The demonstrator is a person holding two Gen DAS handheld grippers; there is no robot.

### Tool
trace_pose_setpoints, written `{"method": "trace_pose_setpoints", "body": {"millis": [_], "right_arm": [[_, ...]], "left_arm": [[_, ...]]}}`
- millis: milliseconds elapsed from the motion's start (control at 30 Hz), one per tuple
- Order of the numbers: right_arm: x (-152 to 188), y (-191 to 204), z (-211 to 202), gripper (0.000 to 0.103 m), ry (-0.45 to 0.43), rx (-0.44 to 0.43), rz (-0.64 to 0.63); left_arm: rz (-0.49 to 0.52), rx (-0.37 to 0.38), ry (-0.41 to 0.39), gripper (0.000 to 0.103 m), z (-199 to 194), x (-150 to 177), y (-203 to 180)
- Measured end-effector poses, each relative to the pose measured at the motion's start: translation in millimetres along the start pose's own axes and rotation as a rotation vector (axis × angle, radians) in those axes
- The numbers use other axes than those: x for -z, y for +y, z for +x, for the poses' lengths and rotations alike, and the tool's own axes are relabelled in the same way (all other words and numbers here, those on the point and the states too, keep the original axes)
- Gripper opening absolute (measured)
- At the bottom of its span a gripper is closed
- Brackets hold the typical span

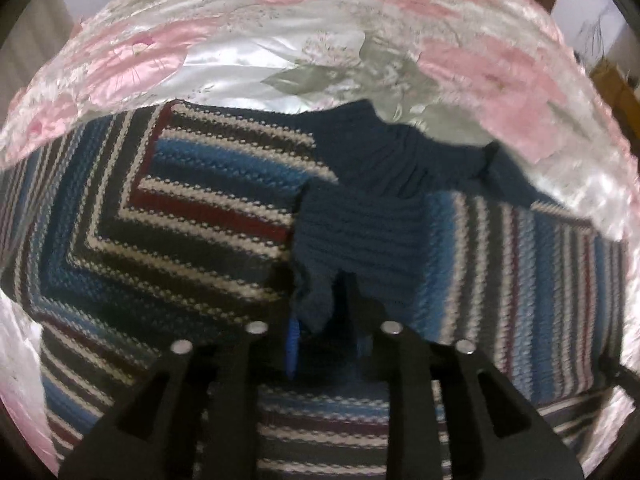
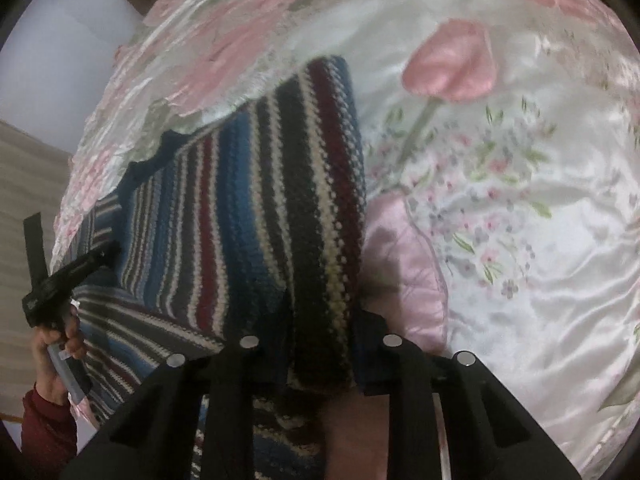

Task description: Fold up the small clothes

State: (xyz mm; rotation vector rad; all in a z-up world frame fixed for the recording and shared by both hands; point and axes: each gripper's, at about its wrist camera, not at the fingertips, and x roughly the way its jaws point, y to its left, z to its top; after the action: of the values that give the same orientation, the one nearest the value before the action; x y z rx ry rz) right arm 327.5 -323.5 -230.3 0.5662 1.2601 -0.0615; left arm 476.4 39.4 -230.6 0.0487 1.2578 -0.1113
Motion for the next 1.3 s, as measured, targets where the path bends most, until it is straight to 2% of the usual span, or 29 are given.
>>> {"method": "trace_pose_setpoints", "body": {"millis": [67,133,167,233,300,367,433,600,733,800,833,867,900,933,967,1067,1167,1300], "right_arm": [[-1.3,5.0,-2.0,0.028,0.008,0.024,-0.033],[-1.4,9.3,-13.9,0.038,-0.015,0.035,-0.03],[-0.3,12.0,-21.0,0.041,-0.033,0.053,-0.038],[5.0,25.7,-42.8,0.041,-0.106,0.094,-0.095],[9.0,40.2,-53.3,0.041,-0.137,0.073,-0.13],[10.4,52.6,-51.9,0.041,-0.125,0.037,-0.15],[9.4,59.2,-38.9,0.041,-0.086,0.045,-0.158],[8.5,42.8,-5.4,0.038,-0.031,0.078,-0.104],[9.8,45.7,-1.3,0.04,-0.031,0.096,-0.109],[9.6,54.6,-5.3,0.044,-0.03,0.125,-0.114],[10.3,59.8,-9.2,0.047,-0.038,0.125,-0.111],[11.9,66.7,-15.4,0.059,-0.051,0.116,-0.114],[13.9,76.7,-21.8,0.07,-0.066,0.111,-0.128],[15.1,85.2,-26.2,0.072,-0.078,0.115,-0.145],[17.8,94.6,-30.3,0.073,-0.089,0.121,-0.167],[24.5,122.8,-32.6,0.081,-0.074,0.103,-0.217],[28.5,144.8,-22.6,0.081,-0.038,0.078,-0.236],[25.6,171.6,-2.9,0.082,-0.011,0.096,-0.26]], "left_arm": [[-0.013,-0.011,-0.008,0.034,-7.3,0.2,7.7],[-0.042,-0.029,-0.049,0.034,-27.3,-0.4,20.7],[-0.049,-0.031,-0.077,0.039,-37.9,-0.9,25.0],[-0.035,-0.031,-0.147,0.043,-62.1,1.0,26.1],[0.006,-0.009,-0.158,0.044,-70.8,1.3,15.8],[0.048,0.033,-0.139,0.044,-69.1,4.9,-0.3],[0.078,0.063,-0.105,0.044,-57.1,7.4,-15.5],[0.063,0.042,0.022,0.044,-3.7,18.0,-24.6],[0.087,0.04,0.007,0.046,-0.7,19.2,-22.7],[0.078,0.065,0.012,0.044,-8.8,19.3,-17.5],[0.064,0.086,0.016,0.048,-17.2,20.0,-10.2],[0.058,0.095,0.009,0.059,-21.5,18.9,-5.3],[0.056,0.095,-0.012,0.066,-34.4,21.4,7.2],[0.058,0.085,-0.03,0.078,-42.3,22.9,14.0],[0.061,0.074,-0.051,0.082,-52.7,24.5,27.8],[0.02,0.05,-0.071,0.087,-78.0,28.3,88.8],[-0.08,-0.007,-0.06,0.087,-89.8,28.6,161.9],[-0.186,-0.17,-0.056,0.087,-98.8,25.9,257.3]]}}
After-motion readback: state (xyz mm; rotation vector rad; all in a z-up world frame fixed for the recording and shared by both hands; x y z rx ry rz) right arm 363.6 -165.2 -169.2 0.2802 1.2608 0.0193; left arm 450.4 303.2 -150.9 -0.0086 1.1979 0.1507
